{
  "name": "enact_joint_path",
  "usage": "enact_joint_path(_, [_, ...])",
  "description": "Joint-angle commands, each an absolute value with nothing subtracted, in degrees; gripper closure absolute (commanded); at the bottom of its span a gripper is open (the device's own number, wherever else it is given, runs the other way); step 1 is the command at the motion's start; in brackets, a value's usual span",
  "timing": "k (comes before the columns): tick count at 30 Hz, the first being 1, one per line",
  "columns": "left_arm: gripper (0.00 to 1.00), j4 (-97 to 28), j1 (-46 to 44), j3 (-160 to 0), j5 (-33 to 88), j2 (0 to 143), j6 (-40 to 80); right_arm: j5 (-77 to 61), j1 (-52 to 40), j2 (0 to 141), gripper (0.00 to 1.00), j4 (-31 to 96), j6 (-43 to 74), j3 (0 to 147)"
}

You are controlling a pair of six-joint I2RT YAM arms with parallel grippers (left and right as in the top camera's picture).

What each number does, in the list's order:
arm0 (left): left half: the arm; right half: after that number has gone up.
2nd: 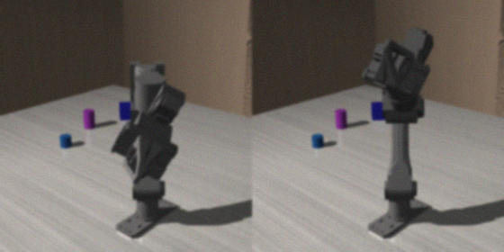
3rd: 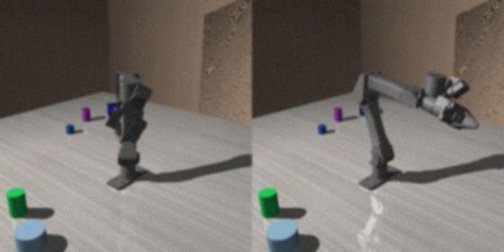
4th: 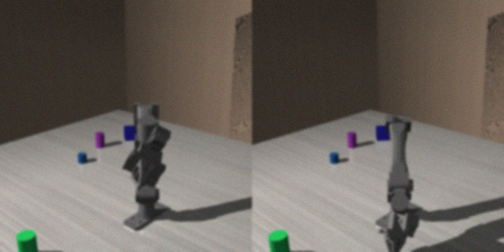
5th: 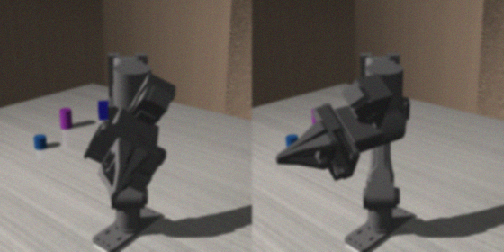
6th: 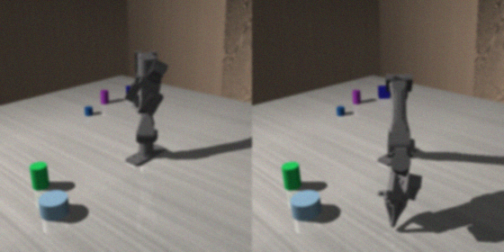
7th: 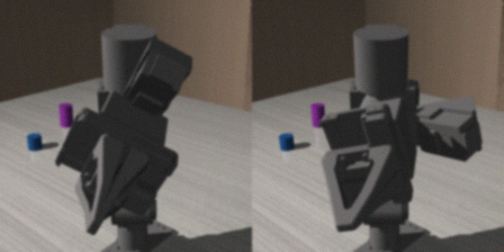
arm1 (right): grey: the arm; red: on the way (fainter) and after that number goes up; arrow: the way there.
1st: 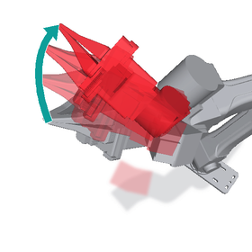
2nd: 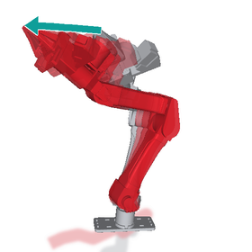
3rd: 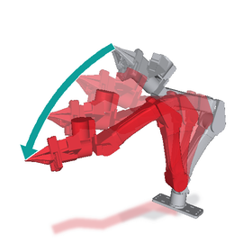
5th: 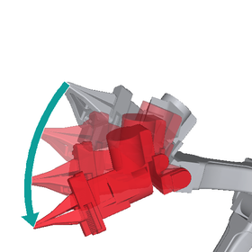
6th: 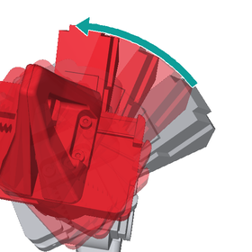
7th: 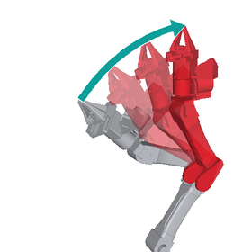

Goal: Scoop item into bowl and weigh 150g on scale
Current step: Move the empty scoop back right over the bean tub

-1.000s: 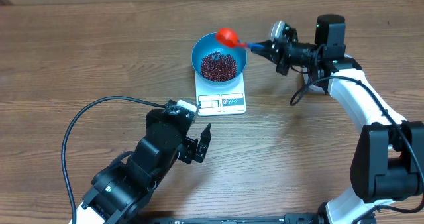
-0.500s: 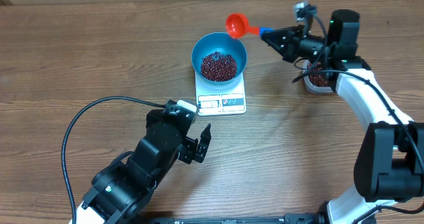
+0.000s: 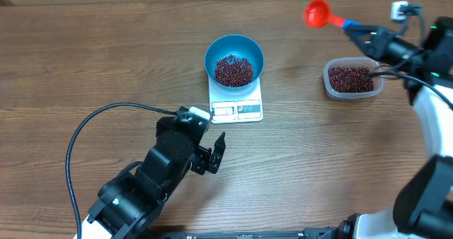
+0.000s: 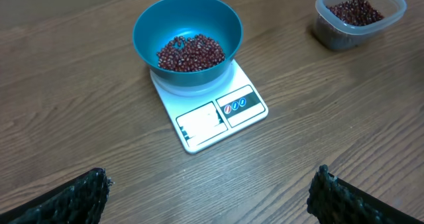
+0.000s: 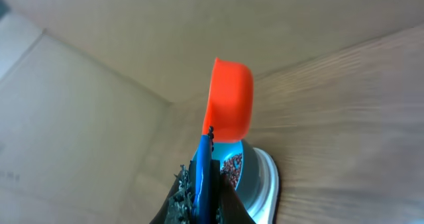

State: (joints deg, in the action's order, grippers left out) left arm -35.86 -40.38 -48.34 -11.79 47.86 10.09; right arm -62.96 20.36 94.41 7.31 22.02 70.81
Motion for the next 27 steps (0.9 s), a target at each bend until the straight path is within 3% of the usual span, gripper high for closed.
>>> enact_joint_path(1, [0.01,-35.83,-40.14,-48.03,-12.01,47.62,9.02,-61.67,23.14,90.35,0.96,11.14,22.48,70.89])
enact_joint_path(7, [0.00,-35.83,-40.12,-48.03,-12.01,47.62,9.02,-53.89,25.85,87.29,0.97,23.44,15.90,71.00])
enact_joint_path(15, [0.00,-35.83,-40.14,-48.03,-12.01,47.62,9.02,-31.59,25.89,84.07,0.97,39.92,4.25,71.00])
enact_joint_path(27, [0.00,-35.83,-40.14,-48.03,-12.01,47.62,9.02,-14.33,24.99,84.01,0.96,48.71,-8.97,70.98])
